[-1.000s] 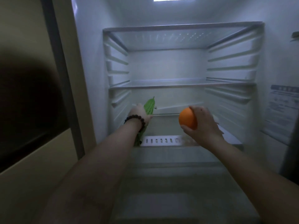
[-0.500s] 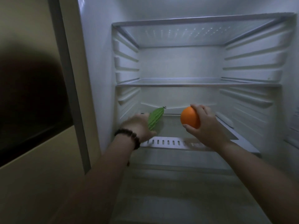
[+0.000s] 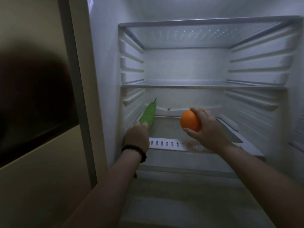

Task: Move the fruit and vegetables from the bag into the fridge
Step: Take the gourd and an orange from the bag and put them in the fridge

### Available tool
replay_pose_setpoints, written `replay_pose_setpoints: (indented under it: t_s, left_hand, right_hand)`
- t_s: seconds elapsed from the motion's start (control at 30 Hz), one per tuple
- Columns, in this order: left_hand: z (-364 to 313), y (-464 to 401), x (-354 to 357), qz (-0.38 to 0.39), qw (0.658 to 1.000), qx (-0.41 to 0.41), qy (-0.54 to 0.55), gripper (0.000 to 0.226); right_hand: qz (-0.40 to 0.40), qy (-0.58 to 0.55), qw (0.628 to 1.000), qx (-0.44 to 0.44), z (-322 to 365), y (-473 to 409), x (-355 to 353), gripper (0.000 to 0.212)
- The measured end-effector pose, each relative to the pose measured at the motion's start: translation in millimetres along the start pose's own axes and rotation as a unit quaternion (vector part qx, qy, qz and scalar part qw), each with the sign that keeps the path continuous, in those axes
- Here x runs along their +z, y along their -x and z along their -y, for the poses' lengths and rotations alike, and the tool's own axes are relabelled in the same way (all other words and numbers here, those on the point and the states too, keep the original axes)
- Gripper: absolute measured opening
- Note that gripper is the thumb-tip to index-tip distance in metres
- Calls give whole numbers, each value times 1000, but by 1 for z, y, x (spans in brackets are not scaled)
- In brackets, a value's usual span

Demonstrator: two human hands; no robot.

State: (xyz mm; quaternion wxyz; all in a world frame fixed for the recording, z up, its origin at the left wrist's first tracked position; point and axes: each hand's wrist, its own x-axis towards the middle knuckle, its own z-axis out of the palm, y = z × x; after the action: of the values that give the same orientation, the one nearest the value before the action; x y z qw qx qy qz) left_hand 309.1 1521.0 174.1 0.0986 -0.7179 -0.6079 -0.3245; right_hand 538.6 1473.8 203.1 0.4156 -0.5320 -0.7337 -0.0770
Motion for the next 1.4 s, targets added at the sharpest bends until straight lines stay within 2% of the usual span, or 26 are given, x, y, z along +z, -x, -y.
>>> replay_pose_setpoints:
  t_s: [0.23, 0.37, 0.47, 0.53, 0.6, 0.63, 0.67, 0.7, 0.73, 0.8, 0.83, 0.87, 0.9, 0.97, 1.03, 1.1, 1.4]
  left_hand:
    - [4, 12, 0, -33, 998, 53, 10, 42]
    - [-20, 48, -9, -163, 969, 158, 95, 36]
    - [-37, 95, -2, -108, 958, 215, 158, 33]
    - [-44, 122, 6, -57, 953, 217, 204, 28]
    - [-50, 144, 14, 18, 948, 152, 279, 25]
    - [-52, 152, 19, 61, 939, 89, 326, 24]
    - [-54, 157, 22, 109, 918, 5, 381, 25]
    - [-56, 159, 23, 158, 876, -95, 446, 28]
    - [-57, 158, 22, 203, 808, -201, 515, 34]
    - [-55, 148, 22, 268, 625, -365, 636, 56]
    - [-52, 142, 21, 278, 542, -407, 681, 68]
    - [-48, 136, 21, 269, 481, -433, 713, 85]
    - [-45, 130, 22, 247, 436, -453, 738, 94]
    - [-38, 120, 27, 209, 377, -484, 762, 101]
    - [-32, 113, 34, 190, 340, -498, 775, 97]
    - [-27, 111, 38, 199, 320, -490, 786, 90]
    - [-28, 151, 22, 197, 388, -471, 768, 79]
  right_hand:
    - [14, 18, 1000, 8, 7, 6, -5, 75]
    - [23, 21, 999, 39, 15, 9, -13, 77]
    - [26, 30, 998, 56, 19, 18, -21, 76]
    - [22, 31, 997, 60, 22, 26, -26, 75]
    - [9, 33, 998, 55, 24, 34, -30, 76]
    - [4, 36, 998, 55, 25, 38, -32, 76]
    - [-1, 38, 998, 55, 26, 43, -33, 77]
    - [-4, 40, 998, 58, 27, 47, -35, 77]
    - [-7, 40, 997, 63, 28, 51, -37, 77]
    - [-11, 43, 997, 70, 31, 60, -40, 78]
    - [-13, 49, 996, 72, 32, 65, -42, 78]
    - [-16, 55, 995, 76, 34, 69, -43, 78]
    - [-18, 58, 995, 80, 35, 74, -43, 78]
    - [-24, 63, 994, 81, 39, 82, -45, 78]
    - [-32, 65, 994, 84, 41, 89, -48, 77]
    - [-36, 63, 993, 91, 44, 98, -52, 75]
    - [-37, 37, 994, 92, 66, 133, -54, 72]
